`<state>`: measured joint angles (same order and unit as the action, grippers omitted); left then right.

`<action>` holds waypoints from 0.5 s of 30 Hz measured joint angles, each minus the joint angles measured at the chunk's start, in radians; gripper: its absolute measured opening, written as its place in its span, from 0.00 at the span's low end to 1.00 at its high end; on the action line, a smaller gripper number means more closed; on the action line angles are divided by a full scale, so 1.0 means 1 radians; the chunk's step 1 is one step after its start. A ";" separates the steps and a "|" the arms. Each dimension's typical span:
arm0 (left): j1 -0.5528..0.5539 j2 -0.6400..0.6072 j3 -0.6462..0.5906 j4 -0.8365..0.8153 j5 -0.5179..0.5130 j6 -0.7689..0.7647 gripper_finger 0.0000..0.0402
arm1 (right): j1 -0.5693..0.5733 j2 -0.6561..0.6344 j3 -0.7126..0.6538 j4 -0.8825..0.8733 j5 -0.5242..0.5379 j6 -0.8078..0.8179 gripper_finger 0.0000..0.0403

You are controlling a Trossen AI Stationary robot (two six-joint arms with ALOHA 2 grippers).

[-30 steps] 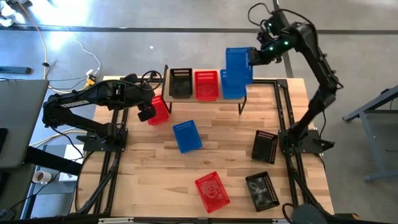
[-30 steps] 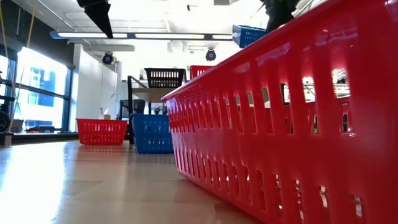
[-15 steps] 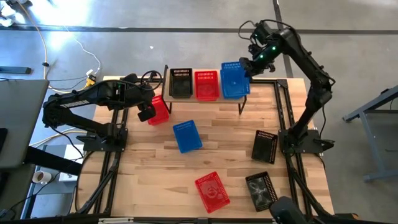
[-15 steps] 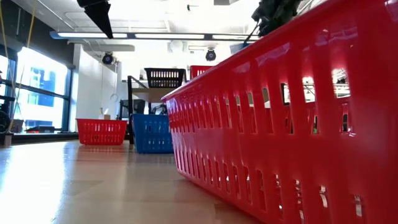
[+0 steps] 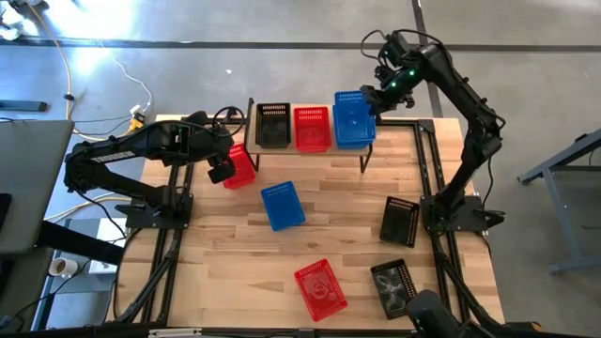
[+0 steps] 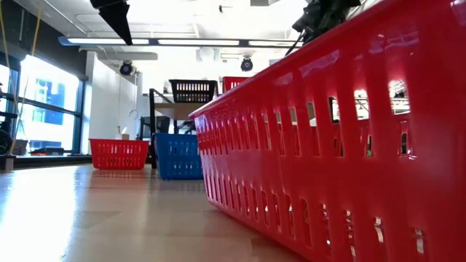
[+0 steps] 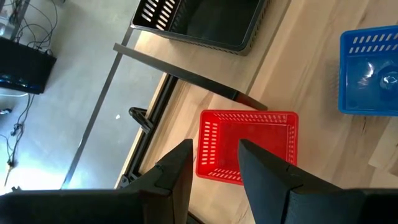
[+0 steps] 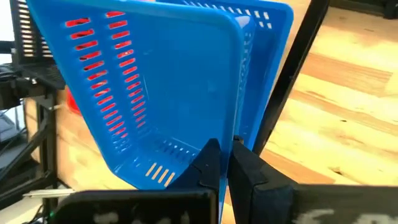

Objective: Stack baskets on shelf by color
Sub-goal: Stack the left blue bin on top of the blue bin on the shelf

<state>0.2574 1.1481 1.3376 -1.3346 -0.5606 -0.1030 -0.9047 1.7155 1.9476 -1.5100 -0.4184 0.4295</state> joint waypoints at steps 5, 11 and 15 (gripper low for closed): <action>0.000 0.000 0.000 0.000 0.000 -0.008 0.29 | 0.001 0.028 0.000 -0.012 0.000 -0.002 0.00; 0.000 0.000 0.000 0.000 0.000 -0.017 0.29 | 0.011 0.068 0.000 -0.013 -0.002 -0.020 0.00; 0.000 0.000 0.000 0.000 0.020 -0.018 0.29 | 0.011 0.073 0.000 -0.013 -0.006 -0.017 0.00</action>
<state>0.2575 1.1481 1.3376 -1.3346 -0.5409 -0.1206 -0.8940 1.7889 1.9476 -1.5225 -0.4240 0.4123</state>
